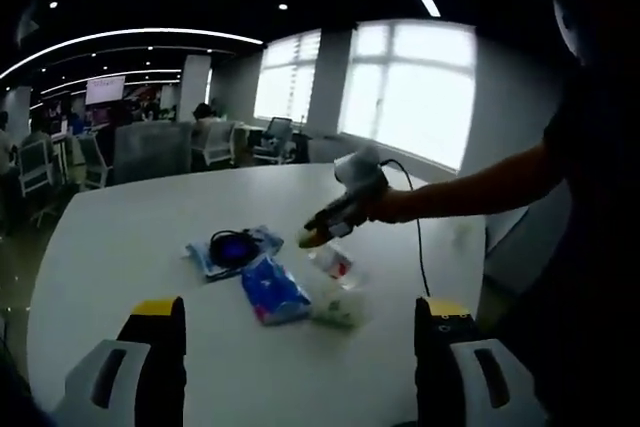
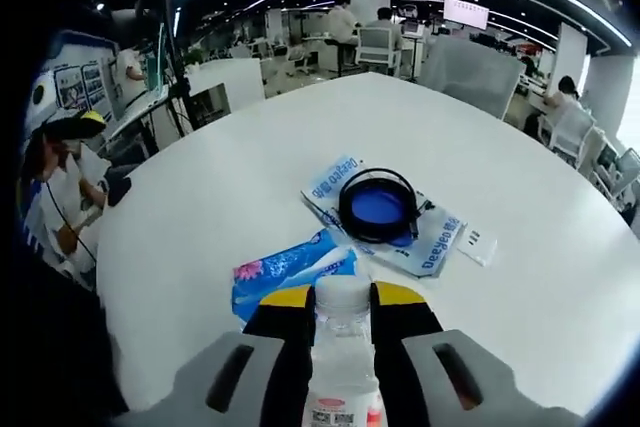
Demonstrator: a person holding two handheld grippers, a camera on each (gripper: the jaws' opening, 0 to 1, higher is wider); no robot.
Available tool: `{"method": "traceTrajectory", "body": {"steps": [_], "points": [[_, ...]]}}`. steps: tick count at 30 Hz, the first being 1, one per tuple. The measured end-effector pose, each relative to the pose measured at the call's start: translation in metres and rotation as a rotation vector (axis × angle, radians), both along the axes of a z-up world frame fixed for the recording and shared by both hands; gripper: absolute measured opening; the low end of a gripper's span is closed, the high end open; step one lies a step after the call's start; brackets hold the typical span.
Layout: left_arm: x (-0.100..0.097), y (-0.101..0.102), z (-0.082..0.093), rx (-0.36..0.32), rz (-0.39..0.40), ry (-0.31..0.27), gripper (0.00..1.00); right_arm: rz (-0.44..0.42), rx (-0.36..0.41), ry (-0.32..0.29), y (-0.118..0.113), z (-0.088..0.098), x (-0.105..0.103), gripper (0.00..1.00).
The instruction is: Arrange the tabletop items into an orderly group along one side of the table until the central work area is clear of visible clutter.
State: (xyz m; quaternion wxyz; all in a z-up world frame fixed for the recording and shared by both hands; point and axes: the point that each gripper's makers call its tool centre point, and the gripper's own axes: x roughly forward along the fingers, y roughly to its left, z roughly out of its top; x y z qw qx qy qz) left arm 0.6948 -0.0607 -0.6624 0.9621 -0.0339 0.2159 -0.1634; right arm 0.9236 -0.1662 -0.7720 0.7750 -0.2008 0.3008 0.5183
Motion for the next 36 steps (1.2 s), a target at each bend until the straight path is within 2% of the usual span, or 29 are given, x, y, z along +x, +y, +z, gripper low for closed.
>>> {"method": "traceTrajectory", "body": {"steps": [4, 14, 24, 27, 36], "points": [[-0.001, -0.006, 0.000, 0.003, -0.011, -0.003, 0.94, -0.015, 0.035, -0.023, -0.016, 0.017, -0.006, 0.16], [-0.010, -0.014, -0.006, 0.009, -0.012, 0.011, 0.94, -0.051, 0.097, -0.072, -0.055, 0.043, -0.020, 0.16], [-0.014, -0.024, -0.007, 0.024, -0.025, 0.017, 0.94, -0.080, 0.148, -0.101, -0.092, 0.049, -0.037, 0.16], [-0.014, -0.029, -0.007, 0.030, -0.037, 0.020, 0.94, -0.116, 0.161, -0.092, -0.102, 0.050, -0.036, 0.17], [-0.014, -0.034, -0.002, 0.031, -0.057, 0.008, 0.94, -0.140, 0.194, -0.083, -0.123, 0.052, -0.042, 0.17]]}}
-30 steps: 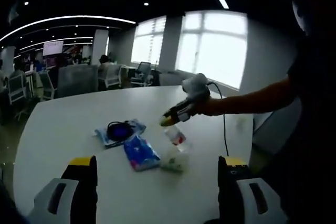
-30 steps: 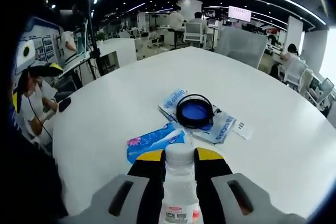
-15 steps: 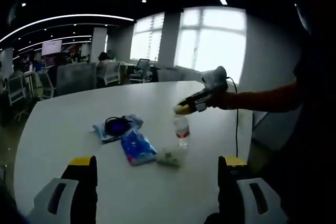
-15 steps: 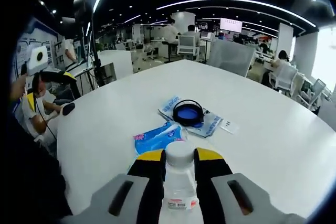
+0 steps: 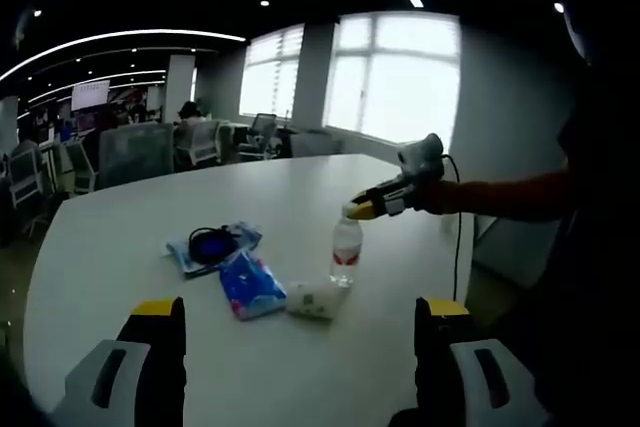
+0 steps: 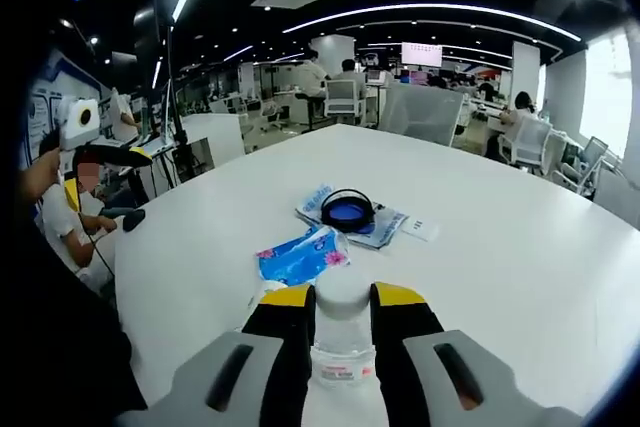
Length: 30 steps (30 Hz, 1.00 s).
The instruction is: Arrange the tabletop items into an orderly group along one side of the table until the central work area is clear of visible clutter.
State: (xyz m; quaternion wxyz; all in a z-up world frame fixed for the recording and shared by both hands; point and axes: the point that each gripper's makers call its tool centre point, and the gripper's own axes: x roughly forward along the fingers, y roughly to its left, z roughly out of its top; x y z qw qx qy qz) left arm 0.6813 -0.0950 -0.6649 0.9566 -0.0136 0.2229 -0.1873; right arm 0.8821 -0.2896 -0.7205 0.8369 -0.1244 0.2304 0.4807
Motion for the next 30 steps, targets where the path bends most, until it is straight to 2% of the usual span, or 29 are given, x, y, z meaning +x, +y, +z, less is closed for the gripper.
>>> {"method": "traceTrajectory", "body": {"steps": [12, 26, 30], "points": [[-0.004, 0.000, -0.001, -0.003, -0.003, -0.001, 0.93, -0.010, -0.003, -0.002, -0.007, 0.002, -0.014, 0.18], [-0.009, 0.000, -0.002, 0.011, -0.005, 0.007, 0.93, -0.016, -0.010, -0.014, -0.013, 0.000, -0.015, 0.18], [-0.006, -0.003, -0.001, 0.021, -0.019, 0.008, 0.93, -0.038, 0.054, 0.007, -0.013, 0.008, -0.019, 0.23]]}}
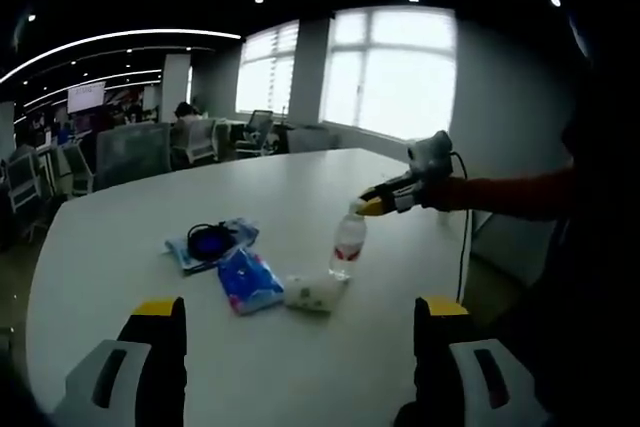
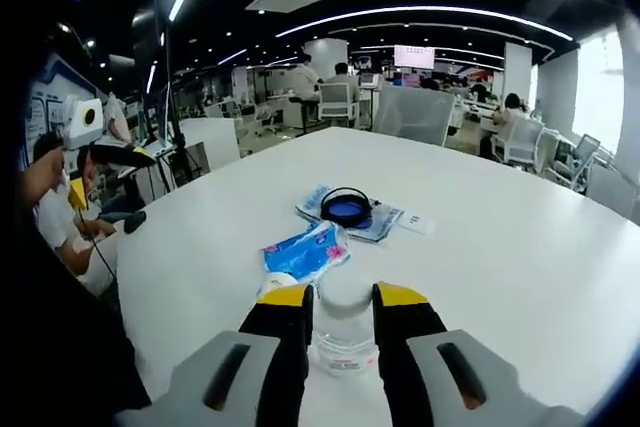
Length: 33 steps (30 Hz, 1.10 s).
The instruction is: Arrange the tabletop items into an orderly group along one side of the table until the central work area is clear of visible clutter.
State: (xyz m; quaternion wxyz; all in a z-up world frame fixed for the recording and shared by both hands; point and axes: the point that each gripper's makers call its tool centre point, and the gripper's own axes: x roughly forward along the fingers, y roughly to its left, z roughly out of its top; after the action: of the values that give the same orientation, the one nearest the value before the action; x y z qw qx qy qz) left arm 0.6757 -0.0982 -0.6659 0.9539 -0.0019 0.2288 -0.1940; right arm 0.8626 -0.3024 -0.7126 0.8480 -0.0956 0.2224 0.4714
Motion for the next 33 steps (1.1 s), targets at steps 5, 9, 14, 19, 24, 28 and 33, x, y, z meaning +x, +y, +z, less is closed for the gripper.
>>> {"method": "traceTrajectory", "body": {"steps": [5, 9, 14, 19, 24, 28, 33], "points": [[0.009, -0.007, 0.005, 0.003, -0.026, -0.014, 0.92, -0.010, 0.031, -0.020, -0.004, 0.011, -0.009, 0.28], [0.021, -0.021, 0.008, -0.004, -0.073, -0.028, 0.92, -0.046, 0.059, -0.016, -0.016, 0.017, -0.017, 0.35], [0.033, -0.033, 0.010, 0.000, -0.122, -0.038, 0.91, -0.067, 0.078, -0.004, -0.023, 0.020, -0.031, 0.44], [0.054, -0.060, 0.018, -0.009, -0.217, -0.070, 0.90, -0.097, 0.092, 0.003, -0.029, 0.022, -0.049, 0.55], [0.073, -0.080, 0.021, -0.035, -0.309, -0.096, 0.89, -0.111, 0.094, 0.009, -0.035, 0.022, -0.064, 0.64], [0.090, -0.098, 0.019, -0.035, -0.421, -0.118, 0.86, -0.111, 0.069, 0.016, -0.038, 0.016, -0.078, 0.74], [0.111, -0.113, 0.027, -0.077, -0.488, -0.161, 0.80, -0.116, 0.060, 0.026, -0.039, 0.012, -0.086, 0.81]]}}
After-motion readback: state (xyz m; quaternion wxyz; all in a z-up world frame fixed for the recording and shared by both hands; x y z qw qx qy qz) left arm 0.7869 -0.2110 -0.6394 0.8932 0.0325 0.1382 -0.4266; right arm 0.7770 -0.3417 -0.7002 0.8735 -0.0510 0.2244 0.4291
